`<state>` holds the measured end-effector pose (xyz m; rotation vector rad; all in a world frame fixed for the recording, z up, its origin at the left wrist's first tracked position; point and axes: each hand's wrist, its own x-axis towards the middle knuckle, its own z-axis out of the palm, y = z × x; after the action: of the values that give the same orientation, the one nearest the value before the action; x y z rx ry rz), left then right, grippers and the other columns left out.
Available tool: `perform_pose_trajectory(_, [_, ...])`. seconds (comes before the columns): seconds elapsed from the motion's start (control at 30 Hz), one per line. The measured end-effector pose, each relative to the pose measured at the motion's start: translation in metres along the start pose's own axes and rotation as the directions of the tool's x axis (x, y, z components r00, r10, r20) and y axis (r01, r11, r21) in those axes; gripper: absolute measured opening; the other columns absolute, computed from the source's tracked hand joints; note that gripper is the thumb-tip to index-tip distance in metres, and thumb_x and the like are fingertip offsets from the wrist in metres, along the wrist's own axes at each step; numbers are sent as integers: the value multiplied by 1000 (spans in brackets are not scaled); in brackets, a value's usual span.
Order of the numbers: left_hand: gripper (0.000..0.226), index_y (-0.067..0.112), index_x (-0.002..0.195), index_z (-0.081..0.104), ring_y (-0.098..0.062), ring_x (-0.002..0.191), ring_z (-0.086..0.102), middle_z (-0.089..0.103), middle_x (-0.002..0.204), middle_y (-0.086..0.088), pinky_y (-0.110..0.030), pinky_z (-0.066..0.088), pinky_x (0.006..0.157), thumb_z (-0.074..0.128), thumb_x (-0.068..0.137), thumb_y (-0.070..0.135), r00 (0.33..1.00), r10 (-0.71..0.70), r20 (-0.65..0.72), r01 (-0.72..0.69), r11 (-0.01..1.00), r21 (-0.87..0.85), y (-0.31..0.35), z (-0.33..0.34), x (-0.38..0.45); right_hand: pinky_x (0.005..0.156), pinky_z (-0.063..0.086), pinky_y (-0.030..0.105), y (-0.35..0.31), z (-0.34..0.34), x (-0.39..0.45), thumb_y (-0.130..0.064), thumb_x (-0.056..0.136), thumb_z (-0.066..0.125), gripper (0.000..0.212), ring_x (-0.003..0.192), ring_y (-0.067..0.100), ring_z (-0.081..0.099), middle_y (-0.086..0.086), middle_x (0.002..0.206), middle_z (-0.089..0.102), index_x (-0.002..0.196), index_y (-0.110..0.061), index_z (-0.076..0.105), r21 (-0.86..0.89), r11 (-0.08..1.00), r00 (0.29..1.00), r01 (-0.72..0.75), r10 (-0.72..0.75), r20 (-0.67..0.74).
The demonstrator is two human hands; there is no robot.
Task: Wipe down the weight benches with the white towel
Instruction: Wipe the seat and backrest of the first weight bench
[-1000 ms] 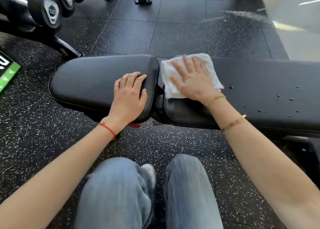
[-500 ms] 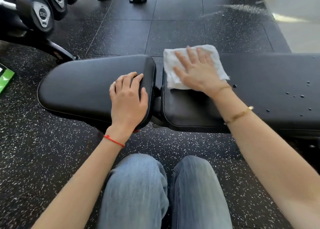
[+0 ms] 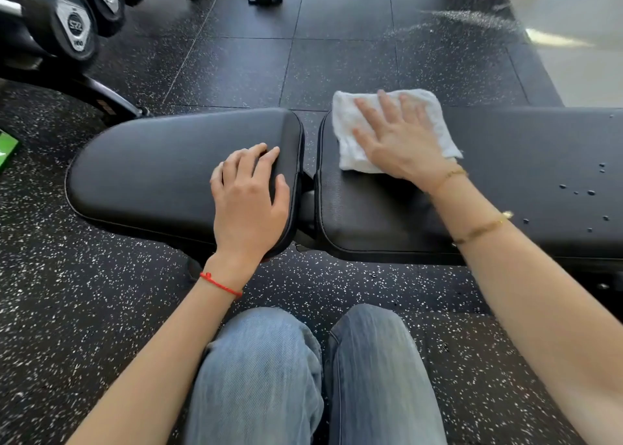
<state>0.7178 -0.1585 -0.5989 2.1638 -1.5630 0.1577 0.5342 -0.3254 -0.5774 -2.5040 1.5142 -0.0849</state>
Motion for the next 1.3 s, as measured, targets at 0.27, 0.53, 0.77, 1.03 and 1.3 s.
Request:
perform_pose_trajectory(0.27, [44, 20, 139, 54, -22, 136, 41, 51, 144, 2, -44, 25, 118, 45, 97, 30, 1000, -9, 4, 9, 1000, -16, 0, -2, 0, 119, -18, 42, -14, 16, -69, -61, 97, 9, 59, 151, 25, -15, -5, 165, -7, 154, -48, 1, -27, 978, 978, 208, -209, -28])
perform_pose_trajectory(0.53, [44, 16, 140, 53, -25, 137, 40, 51, 145, -2, -46, 24, 118, 46, 98, 29, 1000, -10, 9, 10, 1000, 4, 4, -1, -2, 120, -13, 49, 24, -5, -19, -52, 102, 19, 56, 151, 32, -10, 1, 166, -3, 156, -41, 7, -15, 997, 997, -81, 81, 0])
perform_pose_trajectory(0.77, [44, 17, 139, 54, -25, 137, 40, 51, 145, 0, -47, 24, 119, 48, 97, 28, 1000, -25, 10, 25, 1000, -7, 3, -1, -2, 116, -23, 38, -7, 14, -88, -62, 95, 4, 60, 151, 26, -15, -5, 166, -7, 153, -49, -4, -46, 980, 979, 196, -198, -45])
perform_pose_trajectory(1.03, [44, 14, 138, 55, -28, 136, 41, 53, 144, -3, -50, 26, 117, 48, 96, 27, 1000, -27, -6, 27, 1000, 14, 7, 2, -1, 120, -13, 44, 26, -6, -44, -53, 102, 20, 55, 151, 29, -11, -1, 166, -4, 154, -46, 4, 10, 999, 999, -44, 45, -12])
perform_pose_trajectory(1.3, [45, 16, 138, 54, -26, 137, 41, 52, 145, -2, -48, 25, 118, 48, 95, 27, 1000, -25, 0, 25, 1000, 17, 5, 0, -1, 118, -19, 42, -33, 12, -71, -56, 100, 17, 57, 151, 28, -15, -3, 166, -7, 154, -46, 4, -44, 976, 977, 211, -213, -23])
